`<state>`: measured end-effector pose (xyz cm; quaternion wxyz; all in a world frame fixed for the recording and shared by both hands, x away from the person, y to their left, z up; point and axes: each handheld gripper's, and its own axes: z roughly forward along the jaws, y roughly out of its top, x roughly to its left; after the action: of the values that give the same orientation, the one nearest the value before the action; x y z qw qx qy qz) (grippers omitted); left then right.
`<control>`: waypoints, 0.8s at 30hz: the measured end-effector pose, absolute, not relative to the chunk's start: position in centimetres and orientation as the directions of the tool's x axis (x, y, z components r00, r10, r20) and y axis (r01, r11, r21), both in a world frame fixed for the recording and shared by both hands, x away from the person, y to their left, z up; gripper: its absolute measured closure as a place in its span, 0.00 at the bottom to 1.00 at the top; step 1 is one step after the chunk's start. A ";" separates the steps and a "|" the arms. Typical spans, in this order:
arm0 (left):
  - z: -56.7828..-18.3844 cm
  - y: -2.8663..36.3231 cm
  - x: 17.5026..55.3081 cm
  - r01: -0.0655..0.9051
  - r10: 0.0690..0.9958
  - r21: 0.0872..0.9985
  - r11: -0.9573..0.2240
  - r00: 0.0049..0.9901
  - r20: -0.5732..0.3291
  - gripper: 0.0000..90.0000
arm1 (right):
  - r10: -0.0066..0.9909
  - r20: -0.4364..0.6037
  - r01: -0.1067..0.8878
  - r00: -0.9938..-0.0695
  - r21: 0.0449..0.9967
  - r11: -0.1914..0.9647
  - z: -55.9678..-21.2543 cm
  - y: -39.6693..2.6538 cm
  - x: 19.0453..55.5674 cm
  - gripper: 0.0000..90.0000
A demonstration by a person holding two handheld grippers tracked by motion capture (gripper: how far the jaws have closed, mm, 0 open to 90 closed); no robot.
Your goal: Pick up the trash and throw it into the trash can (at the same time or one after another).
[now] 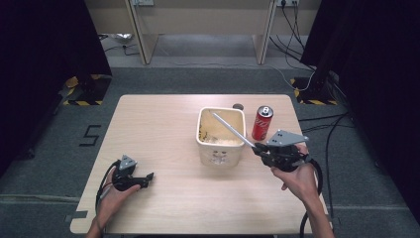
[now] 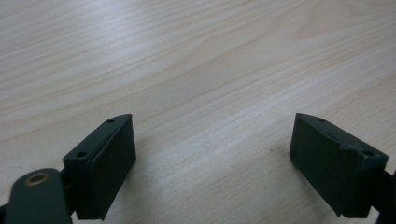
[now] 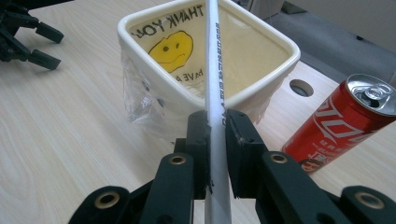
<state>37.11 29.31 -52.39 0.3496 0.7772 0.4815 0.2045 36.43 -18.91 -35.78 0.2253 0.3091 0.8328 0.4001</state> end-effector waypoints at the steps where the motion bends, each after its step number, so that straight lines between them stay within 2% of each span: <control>1: -52.4 29.3 37.1 0.606 0.892 0.740 -0.292 0.452 -0.019 0.15 | 0.695 -0.128 0.337 -0.708 0.804 0.491 -35.8 -18.9 36.5 0.89; 24: -52.4 29.3 37.1 0.606 0.892 0.740 -0.292 0.453 -0.019 0.15 | 0.689 -0.130 0.357 -0.713 0.778 0.516 -35.5 -17.6 37.9 0.89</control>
<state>37.11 29.31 -52.39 0.3495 0.7773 0.4816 0.2044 37.93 -17.64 -35.49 0.2175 0.3103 0.8432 0.3815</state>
